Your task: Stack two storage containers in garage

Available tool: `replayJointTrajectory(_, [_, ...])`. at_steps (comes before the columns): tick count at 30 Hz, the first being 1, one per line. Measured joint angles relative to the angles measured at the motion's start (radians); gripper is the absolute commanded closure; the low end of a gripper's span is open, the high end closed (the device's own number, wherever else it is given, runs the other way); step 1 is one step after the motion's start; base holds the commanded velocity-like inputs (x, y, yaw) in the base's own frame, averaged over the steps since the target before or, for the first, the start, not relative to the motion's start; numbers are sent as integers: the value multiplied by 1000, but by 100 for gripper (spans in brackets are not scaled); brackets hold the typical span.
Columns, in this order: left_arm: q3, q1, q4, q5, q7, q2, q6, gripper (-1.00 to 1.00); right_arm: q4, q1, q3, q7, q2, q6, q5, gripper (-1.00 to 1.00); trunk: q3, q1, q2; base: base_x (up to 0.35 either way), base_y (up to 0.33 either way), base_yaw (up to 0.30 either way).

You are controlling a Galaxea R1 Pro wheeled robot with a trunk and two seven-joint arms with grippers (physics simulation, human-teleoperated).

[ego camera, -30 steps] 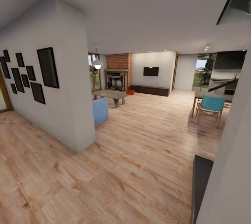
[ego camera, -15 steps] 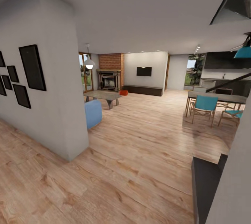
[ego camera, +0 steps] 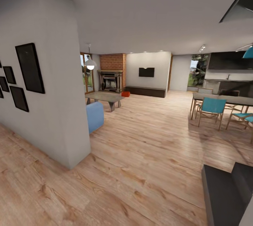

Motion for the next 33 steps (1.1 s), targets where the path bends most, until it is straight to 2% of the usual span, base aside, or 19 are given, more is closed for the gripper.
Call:
replayJointTrajectory(7, [0, 0, 0, 1, 0, 1, 1, -100, 0, 0, 0, -2, 5, 1, -1, -100, 0, 0, 0, 322, 22, -69])
replayJointTrajectory(33, [0, 0, 0, 1, 0, 1, 1, -100, 0, 0, 0, -1, 6, 5, 0, -100, 0, 0, 0, 322, 0, -216])
